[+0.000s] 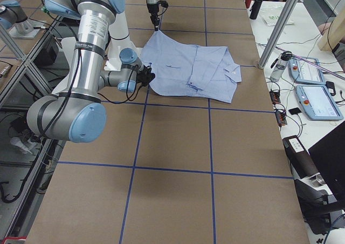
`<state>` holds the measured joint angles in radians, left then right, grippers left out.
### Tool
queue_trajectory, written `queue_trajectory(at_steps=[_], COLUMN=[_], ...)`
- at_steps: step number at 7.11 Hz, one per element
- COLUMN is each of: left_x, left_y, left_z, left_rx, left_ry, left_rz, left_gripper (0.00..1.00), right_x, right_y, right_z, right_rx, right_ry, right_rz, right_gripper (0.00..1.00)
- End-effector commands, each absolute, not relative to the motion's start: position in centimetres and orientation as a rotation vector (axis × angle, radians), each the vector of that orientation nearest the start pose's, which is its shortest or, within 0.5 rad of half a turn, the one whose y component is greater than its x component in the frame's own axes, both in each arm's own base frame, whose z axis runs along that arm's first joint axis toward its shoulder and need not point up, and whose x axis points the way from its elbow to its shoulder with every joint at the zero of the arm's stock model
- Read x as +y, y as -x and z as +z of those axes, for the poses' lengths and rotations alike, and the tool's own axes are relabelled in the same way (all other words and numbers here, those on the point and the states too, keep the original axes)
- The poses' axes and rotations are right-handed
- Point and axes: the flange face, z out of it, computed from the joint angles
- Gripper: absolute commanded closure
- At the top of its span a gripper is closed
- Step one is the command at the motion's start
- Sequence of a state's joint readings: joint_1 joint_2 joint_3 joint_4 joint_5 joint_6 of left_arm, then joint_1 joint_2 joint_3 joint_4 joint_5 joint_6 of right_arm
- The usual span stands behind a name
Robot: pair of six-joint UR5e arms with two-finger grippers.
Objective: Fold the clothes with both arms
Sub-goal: 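Lift the hem with both grippers and fold it over toward the collar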
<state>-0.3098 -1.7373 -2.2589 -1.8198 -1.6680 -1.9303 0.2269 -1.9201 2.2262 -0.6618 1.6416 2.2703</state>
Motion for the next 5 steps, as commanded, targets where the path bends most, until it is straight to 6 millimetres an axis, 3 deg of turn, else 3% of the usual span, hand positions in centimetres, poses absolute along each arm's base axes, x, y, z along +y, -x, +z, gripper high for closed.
queue_trajectory(at_steps=[1,2,3,4,5], left_x=[-35.8,-39.6,-43.2,-46.6,-49.9], left_y=[-40.4,-39.9,-38.0,-37.8,-38.9], left_z=[23.1,23.9,25.0,25.5,25.4], left_rx=[1.12,1.124,1.15,1.147,1.134], left_ry=[0.042,0.002,0.004,-0.011,-0.024], left_rz=[-0.607,-0.633,-0.639,-0.641,-0.666], left_gripper=[1.0,1.0,1.0,1.0,1.0], right_x=[-23.6,-26.8,-31.2,-35.0,-37.9], right_y=[30.9,29.8,29.8,31.4,32.0], right_z=[37.1,36.3,34.7,34.1,34.8], right_rx=[-1.24,-1.208,-1.187,-1.16,-1.129], right_ry=[0.343,0.36,0.36,0.322,0.266], right_rz=[0.814,0.863,0.916,0.933,0.931], right_gripper=[1.0,1.0,1.0,1.0,1.0])
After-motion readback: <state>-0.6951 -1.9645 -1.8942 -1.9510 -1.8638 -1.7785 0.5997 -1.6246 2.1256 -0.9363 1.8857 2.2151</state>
